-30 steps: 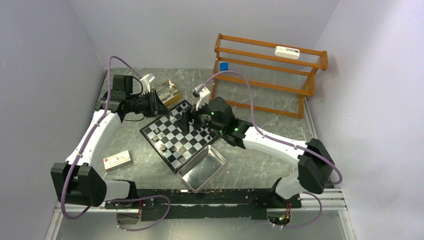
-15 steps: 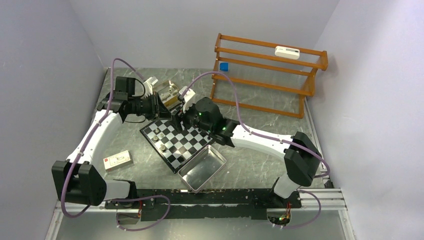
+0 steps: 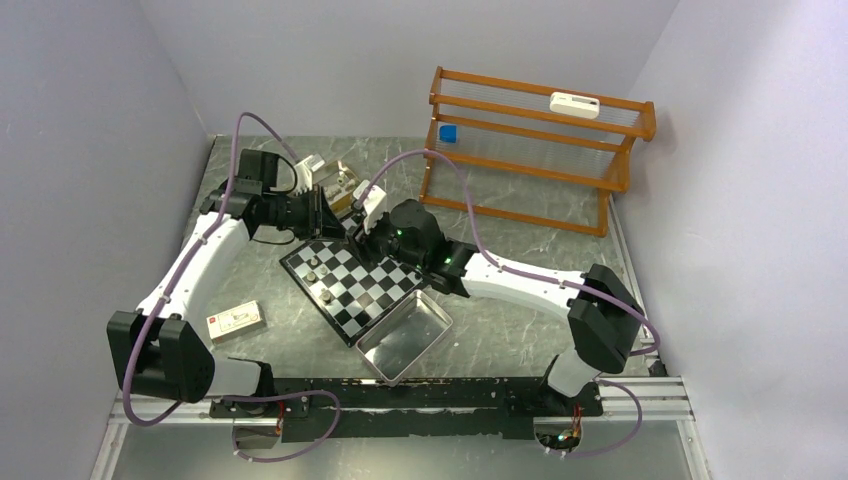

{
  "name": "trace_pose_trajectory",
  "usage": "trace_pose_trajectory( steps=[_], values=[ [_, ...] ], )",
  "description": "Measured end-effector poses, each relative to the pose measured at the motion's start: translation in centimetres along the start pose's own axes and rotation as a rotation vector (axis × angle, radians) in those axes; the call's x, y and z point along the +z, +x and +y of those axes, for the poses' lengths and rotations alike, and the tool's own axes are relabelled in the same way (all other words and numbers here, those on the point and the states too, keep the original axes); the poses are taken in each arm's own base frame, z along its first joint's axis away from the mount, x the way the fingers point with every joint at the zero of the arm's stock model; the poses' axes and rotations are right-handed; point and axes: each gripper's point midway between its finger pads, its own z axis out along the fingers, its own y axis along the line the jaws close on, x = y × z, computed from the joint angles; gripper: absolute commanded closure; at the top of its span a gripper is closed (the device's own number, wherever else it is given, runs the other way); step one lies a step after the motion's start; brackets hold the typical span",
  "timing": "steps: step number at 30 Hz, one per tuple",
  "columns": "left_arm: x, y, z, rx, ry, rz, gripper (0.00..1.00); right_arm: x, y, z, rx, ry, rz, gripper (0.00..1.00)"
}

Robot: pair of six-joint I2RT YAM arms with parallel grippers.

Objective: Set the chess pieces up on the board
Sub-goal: Place the chess piece on the chessboard.

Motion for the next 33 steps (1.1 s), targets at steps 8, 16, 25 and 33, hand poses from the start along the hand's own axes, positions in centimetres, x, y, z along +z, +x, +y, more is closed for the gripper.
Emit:
trace_pose_trajectory(
  steps=[8, 16, 25, 33],
  values=[
    [0.4, 0.3, 0.2, 0.009, -0.008, 0.028, 0.86, -0.2, 0.7, -0.2, -0.035, 0.013, 0.011, 0.53],
    [0.7, 0.6, 0.5, 0.007, -0.02, 0.049, 0.86, -0.3, 1.1, -0.3, -0.046, 0.018, 0.019, 0.43],
    [0.1, -0.2, 2.7, -0.019, -0.185, 0.007, 0.87, -3.5, 0.0, -0.7, 0.024, 0.045, -0.02, 0.01],
    [-1.8, -2.4, 7.0, -0.014, -0.477, -0.134, 0.86, -10.6, -3.3, 0.0, 0.157, 0.042, -0.155, 0.0]
  ],
)
